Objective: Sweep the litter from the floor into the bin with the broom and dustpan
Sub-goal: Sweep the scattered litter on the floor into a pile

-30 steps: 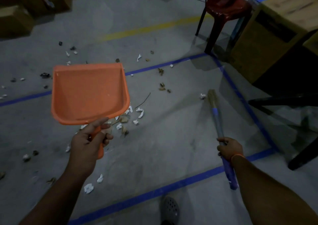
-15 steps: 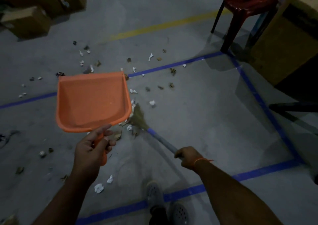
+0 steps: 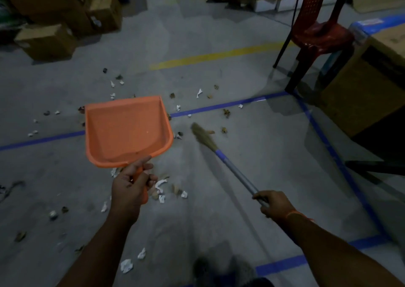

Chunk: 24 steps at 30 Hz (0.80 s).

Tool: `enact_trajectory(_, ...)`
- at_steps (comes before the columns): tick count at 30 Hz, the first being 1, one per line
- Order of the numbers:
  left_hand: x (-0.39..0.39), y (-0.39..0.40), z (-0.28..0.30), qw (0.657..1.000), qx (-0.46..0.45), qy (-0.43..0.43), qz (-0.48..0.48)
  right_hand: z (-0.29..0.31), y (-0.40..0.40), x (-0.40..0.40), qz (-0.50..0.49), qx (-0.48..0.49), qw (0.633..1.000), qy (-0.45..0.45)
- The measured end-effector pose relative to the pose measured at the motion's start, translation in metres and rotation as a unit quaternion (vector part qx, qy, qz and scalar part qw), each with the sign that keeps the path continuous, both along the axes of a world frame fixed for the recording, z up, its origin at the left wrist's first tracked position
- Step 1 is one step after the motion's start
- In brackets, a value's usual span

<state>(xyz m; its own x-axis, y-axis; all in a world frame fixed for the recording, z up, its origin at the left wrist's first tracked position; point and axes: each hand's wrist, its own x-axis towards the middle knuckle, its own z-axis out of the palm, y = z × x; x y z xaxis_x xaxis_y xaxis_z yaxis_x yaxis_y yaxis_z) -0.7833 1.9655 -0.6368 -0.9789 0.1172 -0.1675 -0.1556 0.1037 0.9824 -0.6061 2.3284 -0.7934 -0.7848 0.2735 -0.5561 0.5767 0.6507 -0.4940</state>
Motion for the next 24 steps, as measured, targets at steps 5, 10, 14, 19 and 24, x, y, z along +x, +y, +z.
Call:
enact_trajectory(5, -0.036, 0.025, -0.009, 1.000, -0.009, -0.009, 0.002, -0.011, 0.058, -0.031, -0.098, 0.009, 0.995, -0.007)
enact_trajectory(10, -0.063, 0.069, -0.024, 0.999, -0.005, -0.020, 0.026, -0.037, 0.098, -0.078, -0.091, 0.008, 0.995, -0.037)
enact_trajectory(14, -0.073, 0.114, -0.040, 0.998, -0.002, -0.035, 0.055, -0.054, 0.111, -0.101, 0.006, -0.024, 0.997, -0.072)
enact_trajectory(19, -0.085, 0.173, -0.033, 0.996, -0.003, -0.029, 0.087, -0.048, 0.158, -0.114, 0.059, -0.082, 0.994, -0.032)
enact_trajectory(24, -0.108, 0.225, -0.017, 0.995, -0.009, -0.015, 0.103, -0.032, 0.243, -0.140, 0.024, -0.050, 0.998, 0.020)
